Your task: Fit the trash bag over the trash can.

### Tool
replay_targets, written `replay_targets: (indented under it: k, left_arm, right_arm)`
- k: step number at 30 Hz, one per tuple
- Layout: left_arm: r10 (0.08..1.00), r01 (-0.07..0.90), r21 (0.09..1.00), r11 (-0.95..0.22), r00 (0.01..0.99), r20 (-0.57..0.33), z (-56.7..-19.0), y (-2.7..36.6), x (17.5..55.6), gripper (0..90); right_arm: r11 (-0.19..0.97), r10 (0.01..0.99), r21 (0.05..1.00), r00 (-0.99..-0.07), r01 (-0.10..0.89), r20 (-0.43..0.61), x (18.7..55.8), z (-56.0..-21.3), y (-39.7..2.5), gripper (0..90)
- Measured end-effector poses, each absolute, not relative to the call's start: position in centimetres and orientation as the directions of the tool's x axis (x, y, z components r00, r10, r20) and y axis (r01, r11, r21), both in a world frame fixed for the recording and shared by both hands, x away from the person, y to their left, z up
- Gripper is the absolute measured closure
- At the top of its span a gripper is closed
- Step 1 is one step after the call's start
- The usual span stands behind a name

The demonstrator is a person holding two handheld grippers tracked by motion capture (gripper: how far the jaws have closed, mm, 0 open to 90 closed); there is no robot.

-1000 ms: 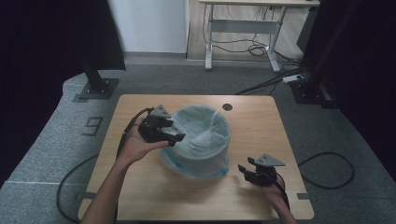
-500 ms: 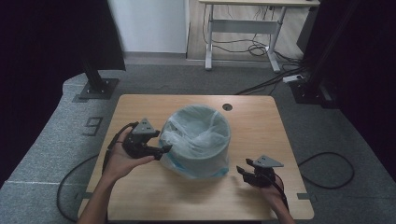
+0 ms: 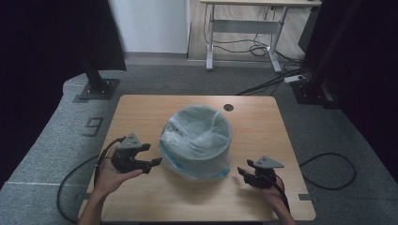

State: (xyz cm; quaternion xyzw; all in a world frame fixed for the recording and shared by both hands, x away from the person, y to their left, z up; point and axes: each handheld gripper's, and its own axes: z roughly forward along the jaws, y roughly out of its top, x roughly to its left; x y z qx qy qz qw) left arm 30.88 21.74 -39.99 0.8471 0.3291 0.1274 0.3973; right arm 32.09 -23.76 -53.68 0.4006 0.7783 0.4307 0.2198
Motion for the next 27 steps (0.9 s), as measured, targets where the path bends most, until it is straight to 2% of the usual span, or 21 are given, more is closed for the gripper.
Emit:
replay_targets:
  k: [14, 27]
  left_arm:
    - [0.692, 0.536, 0.728, -0.427, 0.712, -0.118, -45.2, 23.2, 30.6, 29.4]
    - [0.706, 0.566, 0.707, -0.424, 0.695, -0.133, -47.0, 23.2, 31.3, 29.6]
  right_arm:
    - [0.311, 0.817, 0.843, -0.577, 0.438, -0.002, 32.1, -53.8, -23.8, 43.5]
    - [0.309, 0.822, 0.842, -0.570, 0.442, -0.002, 32.1, -53.9, -23.9, 43.2]
